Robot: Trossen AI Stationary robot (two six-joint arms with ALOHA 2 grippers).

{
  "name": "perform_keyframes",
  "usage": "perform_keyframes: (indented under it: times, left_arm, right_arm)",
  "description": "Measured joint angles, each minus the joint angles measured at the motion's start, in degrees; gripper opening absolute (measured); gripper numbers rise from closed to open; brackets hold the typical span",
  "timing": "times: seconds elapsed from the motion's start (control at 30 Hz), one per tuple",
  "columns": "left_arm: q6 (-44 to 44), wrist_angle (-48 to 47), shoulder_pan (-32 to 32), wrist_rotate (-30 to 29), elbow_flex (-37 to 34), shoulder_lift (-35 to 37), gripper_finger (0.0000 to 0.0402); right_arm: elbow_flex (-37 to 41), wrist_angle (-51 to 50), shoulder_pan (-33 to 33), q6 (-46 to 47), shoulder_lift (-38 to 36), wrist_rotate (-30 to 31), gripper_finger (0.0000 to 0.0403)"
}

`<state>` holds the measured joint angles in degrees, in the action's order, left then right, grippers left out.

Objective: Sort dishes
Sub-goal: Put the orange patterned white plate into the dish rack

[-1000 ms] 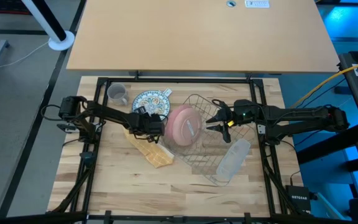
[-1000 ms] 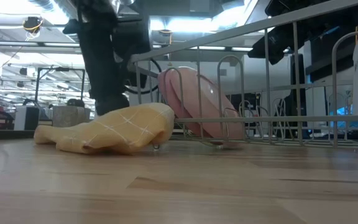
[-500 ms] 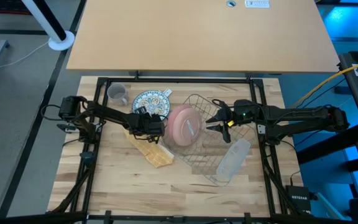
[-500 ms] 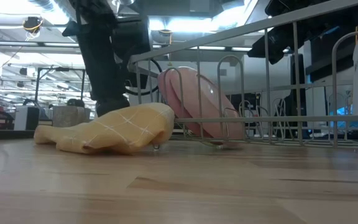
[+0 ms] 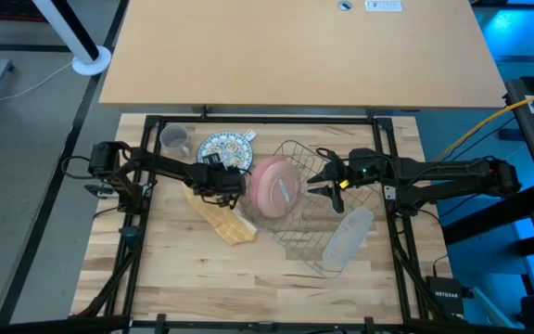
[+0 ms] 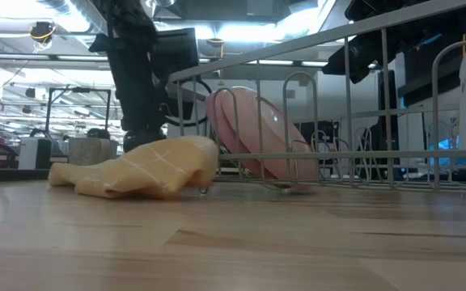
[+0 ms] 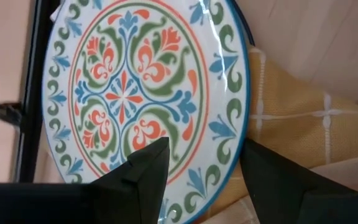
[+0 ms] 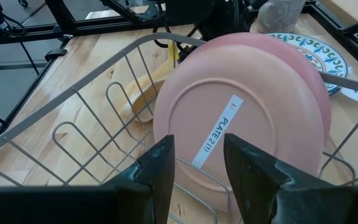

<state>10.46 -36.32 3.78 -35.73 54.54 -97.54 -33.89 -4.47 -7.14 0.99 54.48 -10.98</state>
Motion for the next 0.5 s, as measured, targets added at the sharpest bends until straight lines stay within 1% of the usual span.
perform_keyframes:
  times: [0.1,0.3,0.4,0.5]
  left_arm:
    - [-3.30,0.04,0.97,1.17,0.03,0.03,0.0186]
    - [-7.20,-0.04,2.75,1.71,0.02,0.03,0.0183]
    - [-9.31,-0.07,3.43,1.77,0.02,0.03,0.0163]
    - [-9.95,-0.07,3.90,1.85,0.02,0.03,0.0127]
  right_arm:
    - [0.00,0.00,0.00,0.00,0.00,0.00,0.0143]
    - [0.00,-0.02,0.00,0.00,0.00,-0.02,0.0143]
    - [0.00,0.00,0.00,0.02,0.00,-0.02,0.0143]
    - [-0.01,-0.02,0.00,0.01,0.00,-0.02,0.0143]
